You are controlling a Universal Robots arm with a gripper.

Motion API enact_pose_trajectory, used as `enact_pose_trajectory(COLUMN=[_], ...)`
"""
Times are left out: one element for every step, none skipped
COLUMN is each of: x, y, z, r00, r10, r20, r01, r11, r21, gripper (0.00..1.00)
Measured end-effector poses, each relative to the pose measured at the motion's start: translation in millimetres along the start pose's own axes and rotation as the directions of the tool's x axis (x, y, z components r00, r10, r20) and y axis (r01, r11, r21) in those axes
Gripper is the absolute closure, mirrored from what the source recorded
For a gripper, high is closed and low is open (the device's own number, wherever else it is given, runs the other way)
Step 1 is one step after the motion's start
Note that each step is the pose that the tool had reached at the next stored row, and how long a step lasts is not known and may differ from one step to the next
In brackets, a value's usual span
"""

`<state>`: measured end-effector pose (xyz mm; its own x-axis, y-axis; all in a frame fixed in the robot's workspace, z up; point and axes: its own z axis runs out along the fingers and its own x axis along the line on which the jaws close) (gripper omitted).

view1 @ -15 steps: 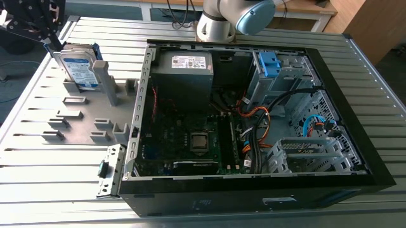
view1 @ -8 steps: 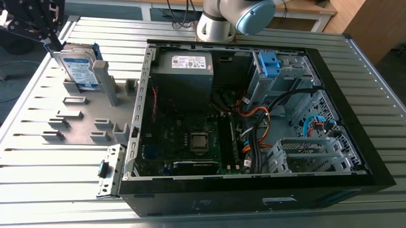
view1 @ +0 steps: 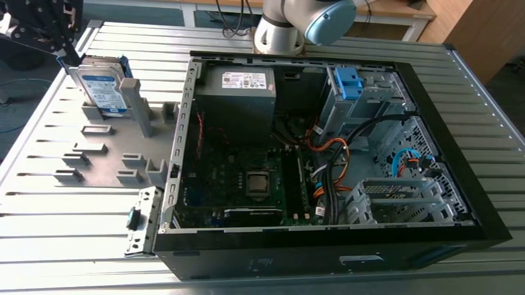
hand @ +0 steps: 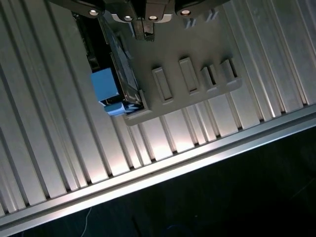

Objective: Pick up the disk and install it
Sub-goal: 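Pick up the disk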

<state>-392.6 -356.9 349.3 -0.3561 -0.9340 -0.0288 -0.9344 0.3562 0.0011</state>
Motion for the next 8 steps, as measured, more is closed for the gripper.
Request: enact_pose_trajectory(x=[0.0, 0.0, 0.0, 0.0, 0.0, 0.0, 0.0, 0.0], y=[0.0, 0.0, 0.0, 0.0, 0.0, 0.0, 0.0, 0.0], z=[0.0, 0.0, 0.0, 0.0, 0.0, 0.0, 0.0, 0.0], r00=[1.0, 1.0, 0.9999, 0.9999, 0.9998, 0.9998, 0.9997, 0.9996], r10=[-0.003, -0.007, -0.011, -0.014, -0.018, -0.021, -0.025, -0.028], r20=[0.0, 0.0, -0.0001, 0.0, 0.0, 0.0, -0.0001, 0.0], r01=[0.003, 0.007, 0.011, 0.014, 0.018, 0.021, 0.025, 0.028], r11=[1.0, 1.0, 0.9999, 0.9999, 0.9998, 0.9998, 0.9997, 0.9996], r21=[-0.0001, -0.0002, -0.0004, -0.0004, -0.0005, -0.0006, -0.0007, -0.0008], gripper=[0.89, 0.89, 0.89, 0.89, 0.89, 0.89, 0.89, 0.89])
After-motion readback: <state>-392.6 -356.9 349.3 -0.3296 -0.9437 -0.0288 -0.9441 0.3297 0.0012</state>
